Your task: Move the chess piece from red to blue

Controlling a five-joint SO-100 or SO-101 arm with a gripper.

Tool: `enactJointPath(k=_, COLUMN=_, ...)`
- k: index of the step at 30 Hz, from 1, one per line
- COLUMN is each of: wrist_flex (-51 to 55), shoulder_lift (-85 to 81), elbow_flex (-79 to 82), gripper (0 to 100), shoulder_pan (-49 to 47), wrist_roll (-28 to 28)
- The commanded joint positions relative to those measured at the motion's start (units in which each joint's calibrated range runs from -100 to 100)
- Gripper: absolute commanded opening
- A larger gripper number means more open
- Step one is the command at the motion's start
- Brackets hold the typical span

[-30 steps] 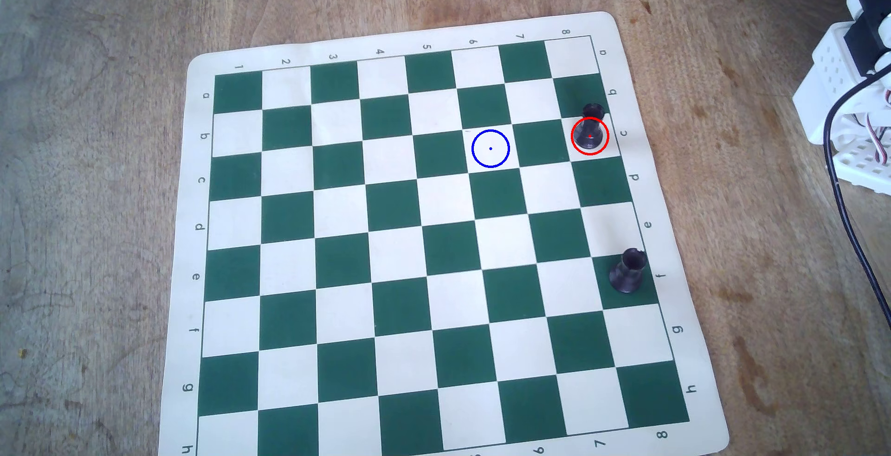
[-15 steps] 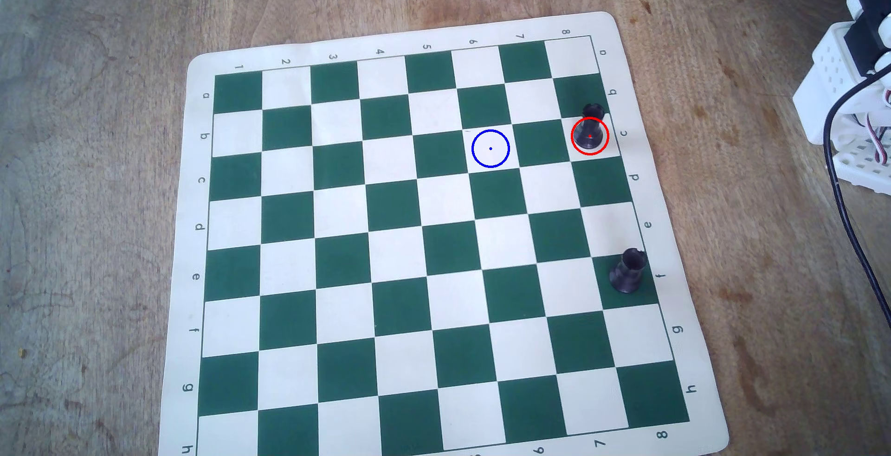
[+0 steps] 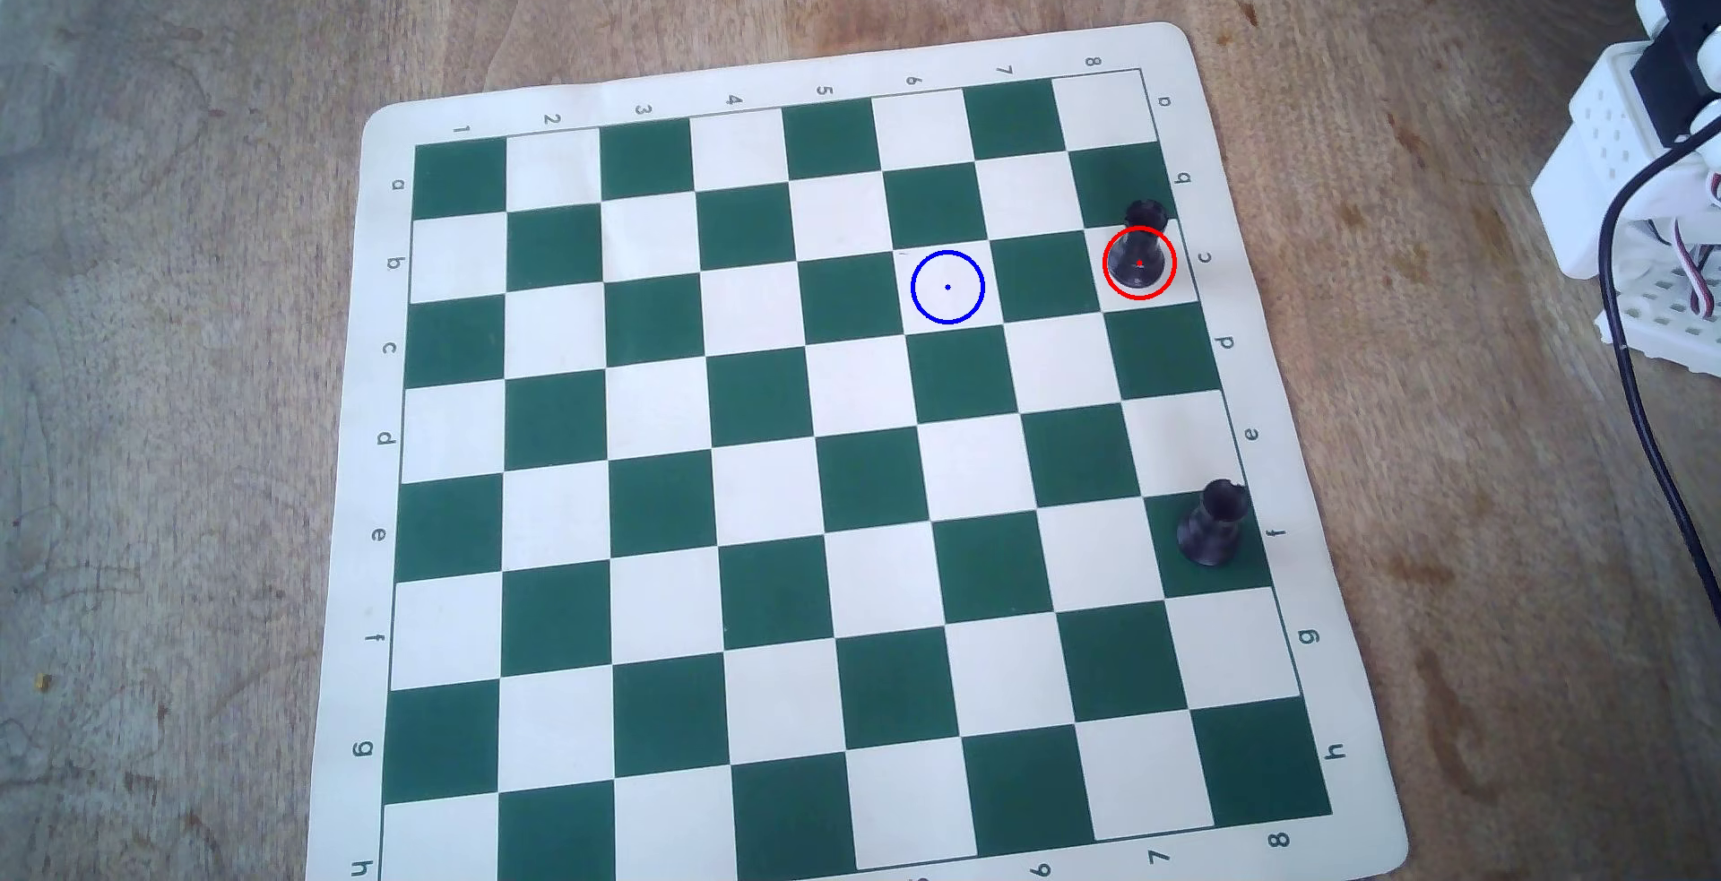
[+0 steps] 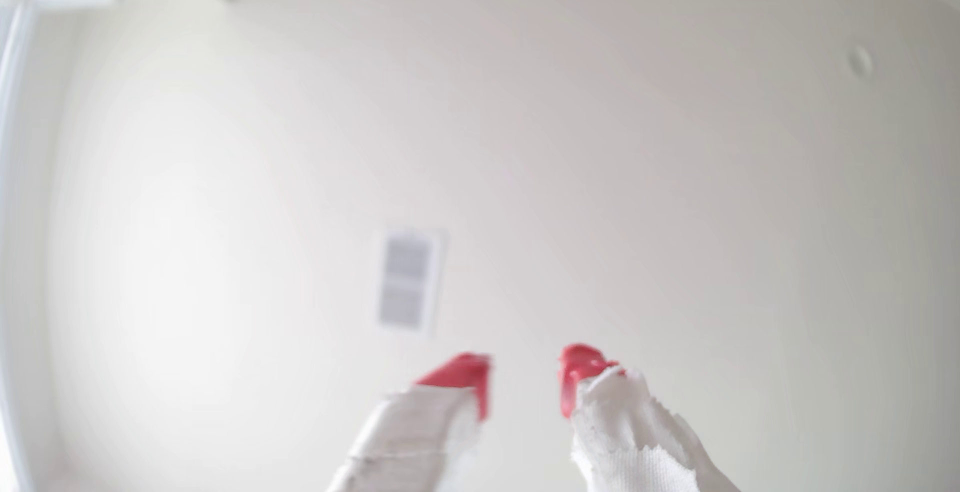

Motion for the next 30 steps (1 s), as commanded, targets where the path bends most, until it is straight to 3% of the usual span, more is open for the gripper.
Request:
enactJointPath(k=1, wrist_flex=18.7, shoulder_lift=-0.2, elbow_flex=0.7, gripper=34, shoulder_pan=4.7, wrist_roll=0.1)
enactJointPath(k=4, wrist_flex=35.1, shoulder_lift=-0.2, elbow_flex=-1.9, gripper=39, shoulder_pan=11.0, wrist_roll=-2.2)
enactJointPath(k=5, wrist_flex=49.2, shoulder_lift=-0.2, elbow_flex=-5.9, gripper=40, shoulder_pan=14.7, wrist_roll=-3.9)
enactJointPath(k=13, wrist_flex=115.4, shoulder_lift=6.4, elbow_flex=-39.8, gripper=38, shoulder_pan=19.8, wrist_roll=-9.4)
enactJointPath(k=14, wrist_flex=131.0, shoulder_lift=8.5, elbow_flex=-47.1, gripper=37, shoulder_pan=18.4, wrist_roll=-9.5)
enactJointPath(k=19, wrist_flex=154.2, shoulder_lift=11.1, elbow_flex=-55.9, gripper=32, shoulder_pan=14.0, wrist_roll=-9.3)
enactJointPath(k=23, wrist_flex=166.8, shoulder_lift=20.9, elbow_flex=-63.2, gripper=32, shoulder_pan=12.7, wrist_roll=-8.9)
enactJointPath(k=30, wrist_flex=171.0, shoulder_lift=27.6, elbow_flex=-64.6, gripper=37, shoulder_pan=8.8, wrist_roll=-9.2)
